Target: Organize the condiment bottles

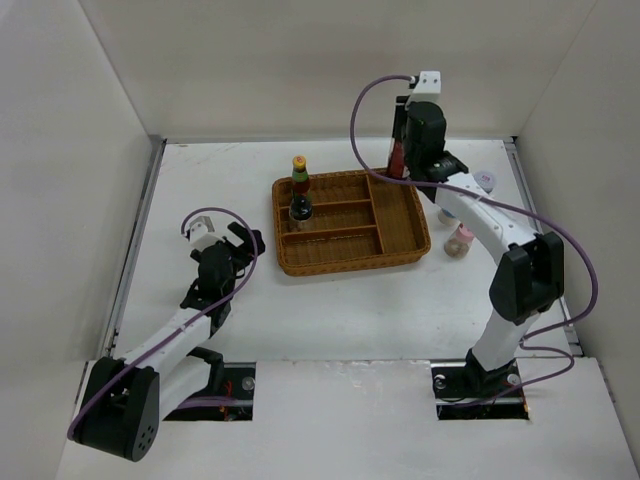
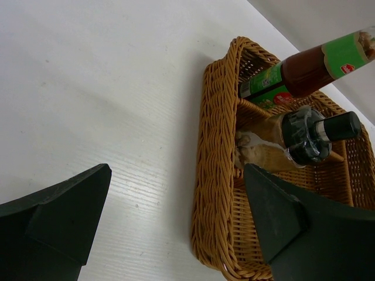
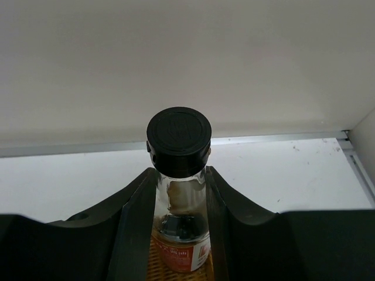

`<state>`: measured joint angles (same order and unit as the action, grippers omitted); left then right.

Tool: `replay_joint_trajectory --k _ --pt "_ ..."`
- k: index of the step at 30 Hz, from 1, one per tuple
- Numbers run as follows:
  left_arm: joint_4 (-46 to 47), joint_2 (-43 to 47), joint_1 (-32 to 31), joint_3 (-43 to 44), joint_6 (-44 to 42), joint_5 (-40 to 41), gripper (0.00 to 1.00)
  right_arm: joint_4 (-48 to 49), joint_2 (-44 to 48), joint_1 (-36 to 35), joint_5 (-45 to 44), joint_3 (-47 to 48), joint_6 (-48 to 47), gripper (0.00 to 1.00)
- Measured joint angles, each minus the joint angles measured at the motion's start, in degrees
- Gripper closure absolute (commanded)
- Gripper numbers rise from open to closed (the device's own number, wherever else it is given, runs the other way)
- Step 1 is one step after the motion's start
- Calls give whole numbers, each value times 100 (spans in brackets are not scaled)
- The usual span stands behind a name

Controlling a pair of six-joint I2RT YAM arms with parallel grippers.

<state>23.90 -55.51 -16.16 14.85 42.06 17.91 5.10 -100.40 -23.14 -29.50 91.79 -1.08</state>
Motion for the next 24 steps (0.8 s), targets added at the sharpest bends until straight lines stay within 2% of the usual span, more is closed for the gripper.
replay_joint_trajectory --k 8,17,21,24 --pt "37 -2 2 0 0 -46 0 177 -2 -55 155 -859 308 81" --pt "39 -24 2 0 0 -63 0 404 -15 -52 295 -1169 675 82" --pt "44 -22 2 -2 2 -66 0 671 -26 -74 319 -1381 791 79" --pt "81 -22 2 -2 7 -68 0 951 -59 -122 313 -1537 820 70"
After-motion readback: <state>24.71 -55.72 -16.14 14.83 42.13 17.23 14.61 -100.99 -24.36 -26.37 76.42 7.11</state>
